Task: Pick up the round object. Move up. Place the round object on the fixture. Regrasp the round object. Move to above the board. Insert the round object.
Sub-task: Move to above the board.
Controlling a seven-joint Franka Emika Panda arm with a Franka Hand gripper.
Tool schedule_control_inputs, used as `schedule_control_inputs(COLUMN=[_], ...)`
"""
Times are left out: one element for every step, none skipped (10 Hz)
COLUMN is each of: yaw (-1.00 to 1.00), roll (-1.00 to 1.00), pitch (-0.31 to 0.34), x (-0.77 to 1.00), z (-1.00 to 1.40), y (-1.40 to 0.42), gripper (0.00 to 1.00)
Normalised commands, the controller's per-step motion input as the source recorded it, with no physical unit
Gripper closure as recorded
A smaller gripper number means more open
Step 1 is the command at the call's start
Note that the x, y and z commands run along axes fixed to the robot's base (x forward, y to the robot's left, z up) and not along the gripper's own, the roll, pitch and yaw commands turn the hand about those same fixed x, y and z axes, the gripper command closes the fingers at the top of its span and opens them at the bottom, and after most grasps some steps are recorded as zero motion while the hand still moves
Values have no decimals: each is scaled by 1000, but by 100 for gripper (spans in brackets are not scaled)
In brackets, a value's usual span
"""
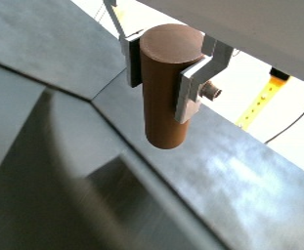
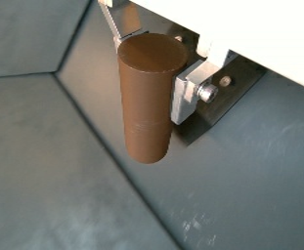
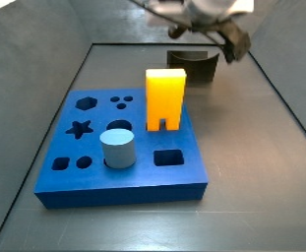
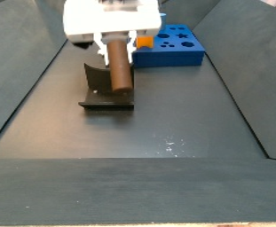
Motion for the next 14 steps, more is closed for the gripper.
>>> schedule_control_inputs(yaw=[-90,-152,-195,-217,-242,-239,-221,-199,-159,-139,-99,-72,-178,-175], roll=[-158,-158,-172,-179,-185,-191,-207,-220,-228,-224,-205,-176,-1000,-1000], pitch=[-413,-350,-301,-265,-166,-124,-47,7,49,65,91,119,-4,-4], x=[-291,-284,-277,-273,-262,-259,-249,-240,-226,-196,-124,-84,-154,-148], z=[1000,1000,1000,1000,1000,1000,1000,1000,1000,889,624,425,171,146], y=[249,238,234,230,216,213,200,188,176,149,86,56,-1000,-1000], gripper=[100,100,100,100,100,100,100,100,100,100,100,100,100,100])
